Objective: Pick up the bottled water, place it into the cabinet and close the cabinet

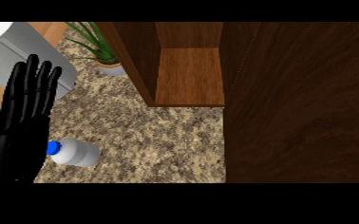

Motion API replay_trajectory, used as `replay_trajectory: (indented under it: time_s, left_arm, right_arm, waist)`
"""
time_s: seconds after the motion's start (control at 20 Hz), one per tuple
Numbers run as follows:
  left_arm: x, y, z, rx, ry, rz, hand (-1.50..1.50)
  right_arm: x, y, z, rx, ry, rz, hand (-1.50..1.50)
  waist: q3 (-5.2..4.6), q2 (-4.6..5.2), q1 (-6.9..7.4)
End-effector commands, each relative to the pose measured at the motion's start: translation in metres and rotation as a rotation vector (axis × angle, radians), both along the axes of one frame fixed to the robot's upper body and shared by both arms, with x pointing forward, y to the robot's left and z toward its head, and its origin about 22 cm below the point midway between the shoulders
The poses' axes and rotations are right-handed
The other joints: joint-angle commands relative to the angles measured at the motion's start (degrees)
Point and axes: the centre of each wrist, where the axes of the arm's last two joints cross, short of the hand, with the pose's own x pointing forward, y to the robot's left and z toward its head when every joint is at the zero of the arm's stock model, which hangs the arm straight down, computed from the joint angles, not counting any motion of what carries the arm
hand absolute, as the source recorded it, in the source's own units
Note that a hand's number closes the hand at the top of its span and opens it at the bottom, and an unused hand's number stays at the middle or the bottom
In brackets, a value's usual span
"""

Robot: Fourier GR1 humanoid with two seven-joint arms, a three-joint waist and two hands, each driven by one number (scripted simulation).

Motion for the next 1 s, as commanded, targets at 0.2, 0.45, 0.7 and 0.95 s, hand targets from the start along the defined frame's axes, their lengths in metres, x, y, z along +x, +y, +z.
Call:
replay_trajectory:
  time_s: [0.2,0.45,0.7,0.95]
  left_arm:
    - [-0.028,0.07,0.008,0.02,-0.025,-0.325,-1.5]
    - [-0.042,0.099,-0.015,-0.134,0.195,-0.495,-1.5]
    - [-0.06,0.166,0.004,-0.147,0.197,-0.513,-1.5]
    - [-0.088,0.216,0.006,-0.182,0.239,-0.501,-1.5]
  right_arm:
    - [-0.03,-0.001,-0.002,-0.007,0.025,0.034,-1.5]
    - [-0.038,0.022,-0.003,0.03,0.115,0.249,-1.5]
    - [-0.072,0.029,0.018,0.041,0.134,0.296,-1.5]
    - [-0.068,0.042,0.034,0.026,0.138,0.29,-1.5]
  waist:
    - [-2.04,0.98,0.07]
    - [-1.98,1.07,0.96]
    - [-1.88,1.19,-0.16]
    - [-1.86,1.47,0.13]
